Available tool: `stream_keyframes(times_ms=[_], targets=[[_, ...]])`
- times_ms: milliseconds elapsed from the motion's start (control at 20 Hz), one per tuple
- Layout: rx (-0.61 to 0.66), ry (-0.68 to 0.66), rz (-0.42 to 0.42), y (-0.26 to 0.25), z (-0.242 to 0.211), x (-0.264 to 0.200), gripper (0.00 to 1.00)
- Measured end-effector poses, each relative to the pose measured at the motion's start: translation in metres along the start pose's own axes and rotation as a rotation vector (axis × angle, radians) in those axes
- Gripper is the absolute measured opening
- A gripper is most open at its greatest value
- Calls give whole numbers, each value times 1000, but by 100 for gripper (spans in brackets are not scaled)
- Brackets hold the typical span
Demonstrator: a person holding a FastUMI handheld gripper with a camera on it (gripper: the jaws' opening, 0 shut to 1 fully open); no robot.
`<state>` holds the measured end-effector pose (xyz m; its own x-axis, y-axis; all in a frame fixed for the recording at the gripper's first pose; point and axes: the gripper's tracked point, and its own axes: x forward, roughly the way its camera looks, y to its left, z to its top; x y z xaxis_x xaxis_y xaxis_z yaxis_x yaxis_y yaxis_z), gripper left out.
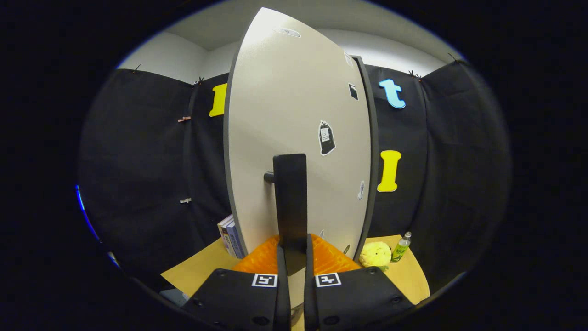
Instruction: Open the shoe cabinet door, grab the shoes and put them into the shoe cabinet, then close the shoe cabinet door.
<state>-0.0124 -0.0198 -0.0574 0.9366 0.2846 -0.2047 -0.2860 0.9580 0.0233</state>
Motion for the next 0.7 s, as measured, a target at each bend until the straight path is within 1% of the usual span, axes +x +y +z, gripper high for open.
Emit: stream_keyframes(times_ms=[100, 300, 400, 550, 700], targets=[[9, 9, -26, -17, 0, -9, 15], [32, 16, -133, -57, 3, -30, 14], [27, -35, -167, -70, 17, -49, 13], [-13, -88, -247, -89, 35, -71, 13], [-23, -136, -270, -92, 46, -88, 13]])
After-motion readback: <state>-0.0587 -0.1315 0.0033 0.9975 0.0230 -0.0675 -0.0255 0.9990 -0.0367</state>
